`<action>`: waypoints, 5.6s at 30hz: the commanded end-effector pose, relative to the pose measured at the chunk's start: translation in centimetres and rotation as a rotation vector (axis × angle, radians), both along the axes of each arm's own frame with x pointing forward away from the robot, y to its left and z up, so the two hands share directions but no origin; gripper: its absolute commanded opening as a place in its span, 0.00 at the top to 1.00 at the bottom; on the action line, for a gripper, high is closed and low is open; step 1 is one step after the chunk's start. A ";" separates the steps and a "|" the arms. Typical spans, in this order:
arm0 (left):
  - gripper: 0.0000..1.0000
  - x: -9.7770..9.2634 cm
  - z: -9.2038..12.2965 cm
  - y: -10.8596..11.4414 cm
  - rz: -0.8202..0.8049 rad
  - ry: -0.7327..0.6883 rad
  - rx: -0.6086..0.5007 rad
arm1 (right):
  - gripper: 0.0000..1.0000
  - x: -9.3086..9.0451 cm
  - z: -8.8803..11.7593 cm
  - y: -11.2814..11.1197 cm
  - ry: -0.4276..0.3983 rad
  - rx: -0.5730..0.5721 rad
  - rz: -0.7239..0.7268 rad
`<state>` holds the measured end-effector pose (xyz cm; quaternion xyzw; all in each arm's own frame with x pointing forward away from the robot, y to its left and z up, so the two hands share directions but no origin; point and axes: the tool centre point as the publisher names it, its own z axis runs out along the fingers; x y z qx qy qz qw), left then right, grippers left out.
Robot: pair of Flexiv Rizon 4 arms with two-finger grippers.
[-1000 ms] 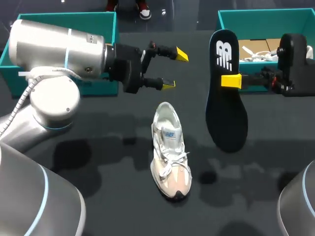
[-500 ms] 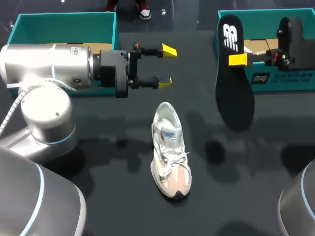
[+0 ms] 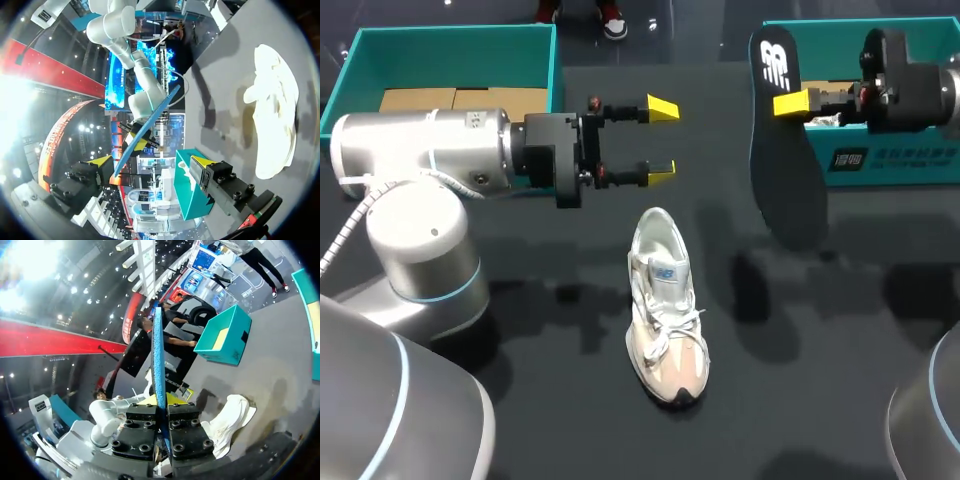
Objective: Take the shoe out of the shoebox, open the shoe tongue, remove and reinsert the insole, then place the shoe into the shoebox
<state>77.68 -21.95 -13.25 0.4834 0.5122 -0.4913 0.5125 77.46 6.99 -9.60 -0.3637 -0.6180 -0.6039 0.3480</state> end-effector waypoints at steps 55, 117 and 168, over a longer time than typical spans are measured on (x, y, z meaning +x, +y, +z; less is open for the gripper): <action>0.60 2.7 -1.5 -6.3 0.026 -0.075 0.050 | 1.00 5.6 -4.6 6.1 0.504 -0.012 0.059; 1.00 1.7 -0.8 2.4 0.191 0.497 0.116 | 0.00 4.4 -4.8 2.0 0.350 0.070 -0.019; 1.00 2.9 1.2 3.6 0.012 1.630 -0.016 | 0.00 4.4 -4.8 2.0 0.350 0.070 -0.019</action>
